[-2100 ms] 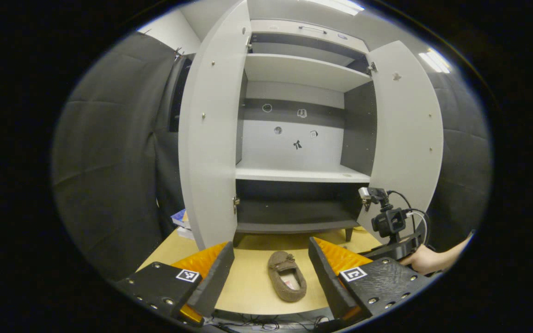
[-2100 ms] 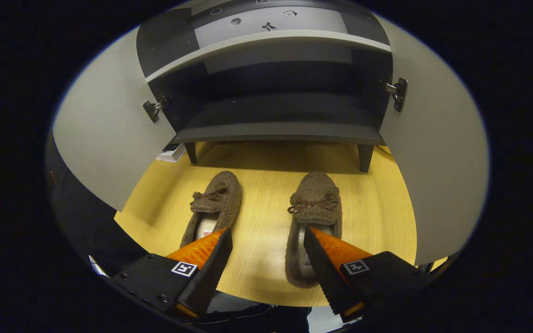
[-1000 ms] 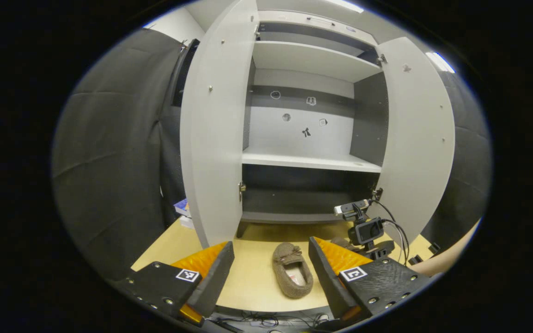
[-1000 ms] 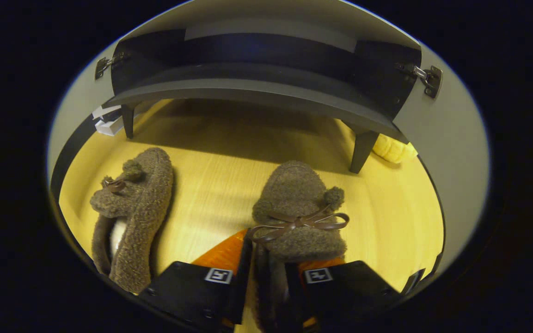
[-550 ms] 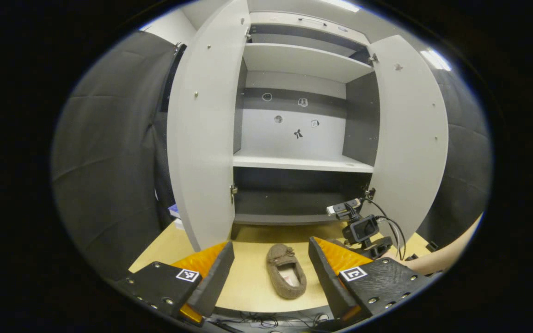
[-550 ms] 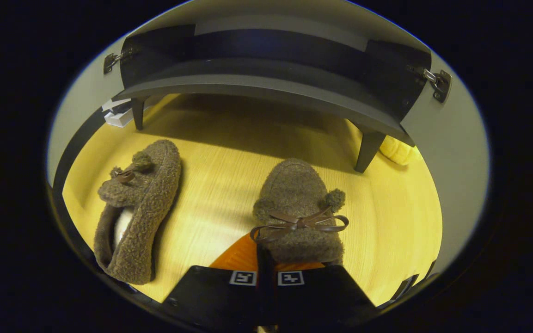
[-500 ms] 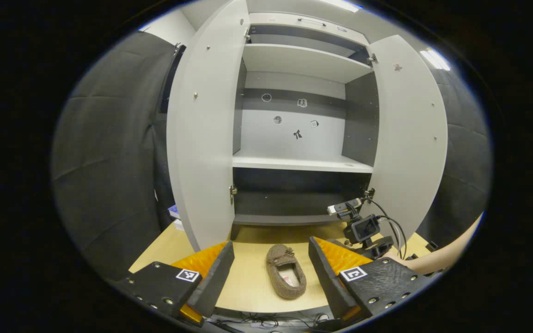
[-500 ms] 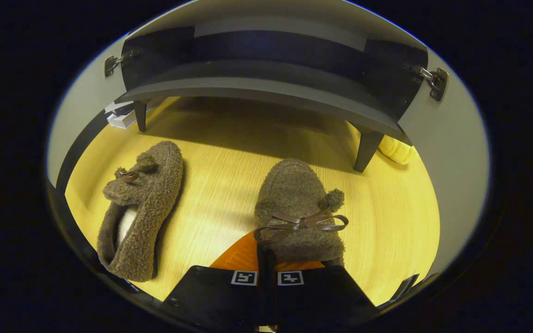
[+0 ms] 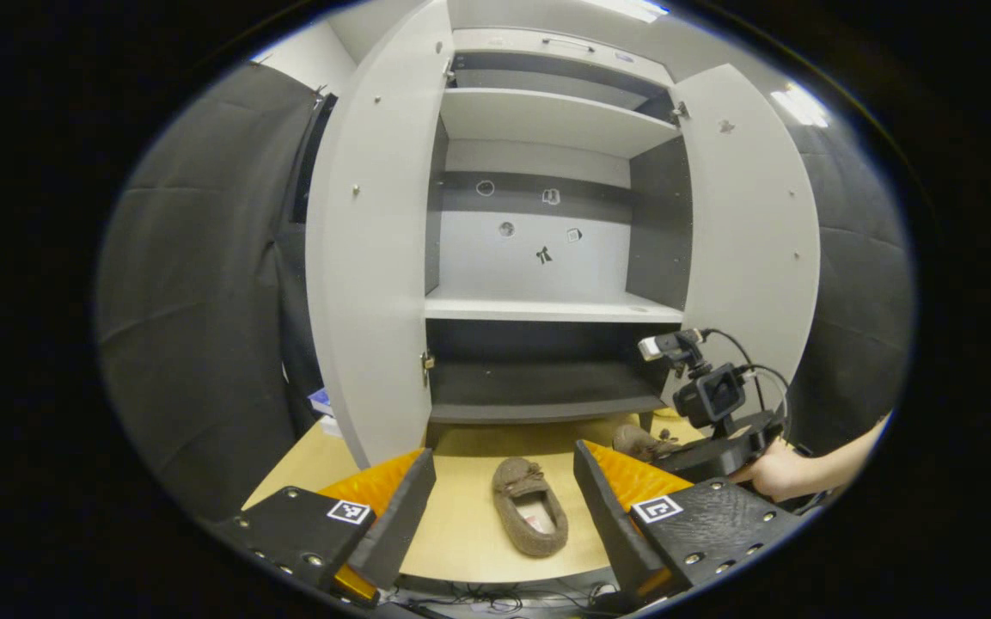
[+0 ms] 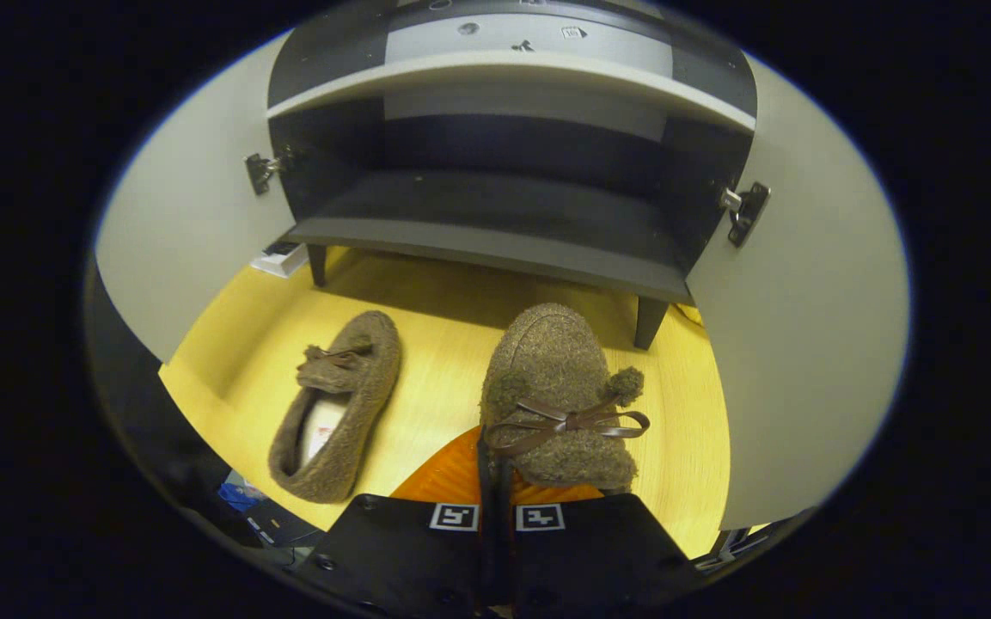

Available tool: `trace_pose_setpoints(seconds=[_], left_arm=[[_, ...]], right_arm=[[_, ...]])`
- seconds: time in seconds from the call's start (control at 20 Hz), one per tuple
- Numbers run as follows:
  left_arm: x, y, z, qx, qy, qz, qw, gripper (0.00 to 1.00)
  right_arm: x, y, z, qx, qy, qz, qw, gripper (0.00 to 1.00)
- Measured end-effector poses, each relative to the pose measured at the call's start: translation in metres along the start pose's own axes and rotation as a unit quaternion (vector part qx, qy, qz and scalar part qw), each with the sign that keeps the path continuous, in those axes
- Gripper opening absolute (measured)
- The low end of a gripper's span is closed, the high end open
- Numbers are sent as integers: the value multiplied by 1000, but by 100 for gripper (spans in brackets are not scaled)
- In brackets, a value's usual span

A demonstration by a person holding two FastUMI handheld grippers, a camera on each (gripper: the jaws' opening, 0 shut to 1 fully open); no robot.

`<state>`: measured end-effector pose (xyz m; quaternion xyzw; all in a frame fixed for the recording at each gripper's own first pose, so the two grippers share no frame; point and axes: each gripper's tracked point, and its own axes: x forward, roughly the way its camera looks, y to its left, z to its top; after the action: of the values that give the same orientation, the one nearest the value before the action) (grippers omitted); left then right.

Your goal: Grab one shoe with the right hand and put it into the shoe cabinet, grab the other shoe with the left hand and put it into the shoe cabinet; then close the right door with the right hand and the left door with the left hand.

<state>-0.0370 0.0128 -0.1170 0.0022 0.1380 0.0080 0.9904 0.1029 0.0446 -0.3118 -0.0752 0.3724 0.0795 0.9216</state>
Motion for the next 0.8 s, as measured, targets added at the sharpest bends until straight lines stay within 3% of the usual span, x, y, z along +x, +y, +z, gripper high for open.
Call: trace_pose_setpoints(seconds=[0.45, 0.5, 0.8], left_arm=[[-1, -1, 20, 18, -11, -1, 1000, 93], [0, -2, 24, 18, -13, -2, 1000, 99], [11, -14, 41, 30, -19, -11, 999, 99]], right_arm=[[-99, 15, 107, 32, -107, 51, 992, 2], [-107, 12, 122, 31, -122, 52, 991, 0], [-134, 0, 209, 33, -191, 59, 979, 2]])
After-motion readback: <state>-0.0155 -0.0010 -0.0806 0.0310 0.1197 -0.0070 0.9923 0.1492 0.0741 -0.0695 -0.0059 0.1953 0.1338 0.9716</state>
